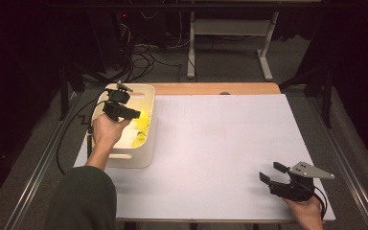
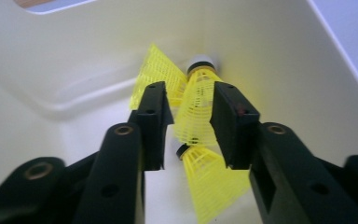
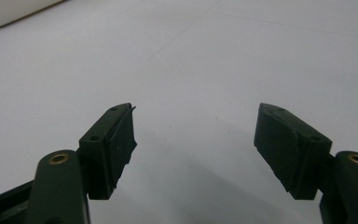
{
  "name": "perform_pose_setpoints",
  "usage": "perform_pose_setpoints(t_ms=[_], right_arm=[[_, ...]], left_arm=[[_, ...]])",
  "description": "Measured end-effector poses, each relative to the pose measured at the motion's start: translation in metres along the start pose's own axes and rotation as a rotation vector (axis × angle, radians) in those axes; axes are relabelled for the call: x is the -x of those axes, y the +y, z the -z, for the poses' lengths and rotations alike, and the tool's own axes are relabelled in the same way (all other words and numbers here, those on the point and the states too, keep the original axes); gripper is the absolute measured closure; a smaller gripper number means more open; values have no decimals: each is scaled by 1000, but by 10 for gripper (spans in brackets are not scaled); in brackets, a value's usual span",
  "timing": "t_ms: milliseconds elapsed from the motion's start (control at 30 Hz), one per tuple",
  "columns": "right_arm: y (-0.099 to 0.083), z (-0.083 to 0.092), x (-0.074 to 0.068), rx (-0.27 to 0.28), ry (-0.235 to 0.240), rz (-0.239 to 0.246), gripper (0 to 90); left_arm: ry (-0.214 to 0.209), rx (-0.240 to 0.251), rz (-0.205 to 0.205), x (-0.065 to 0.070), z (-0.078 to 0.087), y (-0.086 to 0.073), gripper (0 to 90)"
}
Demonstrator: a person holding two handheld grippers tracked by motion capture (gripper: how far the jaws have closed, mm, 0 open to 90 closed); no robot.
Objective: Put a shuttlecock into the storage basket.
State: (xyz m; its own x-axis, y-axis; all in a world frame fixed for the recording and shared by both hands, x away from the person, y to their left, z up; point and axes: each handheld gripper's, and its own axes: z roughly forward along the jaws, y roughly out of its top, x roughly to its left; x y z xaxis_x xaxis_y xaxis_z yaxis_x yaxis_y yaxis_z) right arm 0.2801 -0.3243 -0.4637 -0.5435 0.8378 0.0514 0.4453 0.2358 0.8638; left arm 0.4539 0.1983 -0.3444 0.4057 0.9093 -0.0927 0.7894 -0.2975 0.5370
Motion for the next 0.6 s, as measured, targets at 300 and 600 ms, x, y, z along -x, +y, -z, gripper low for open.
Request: perform_pose_setpoints(t_ms=[300,600], right_arm=[[0,0,0,0,0,2,294],[0,0,0,0,0,2,294]], left_arm=[[16,36,8,2,5,0,474],[17,99,-22,7,17,2,443]])
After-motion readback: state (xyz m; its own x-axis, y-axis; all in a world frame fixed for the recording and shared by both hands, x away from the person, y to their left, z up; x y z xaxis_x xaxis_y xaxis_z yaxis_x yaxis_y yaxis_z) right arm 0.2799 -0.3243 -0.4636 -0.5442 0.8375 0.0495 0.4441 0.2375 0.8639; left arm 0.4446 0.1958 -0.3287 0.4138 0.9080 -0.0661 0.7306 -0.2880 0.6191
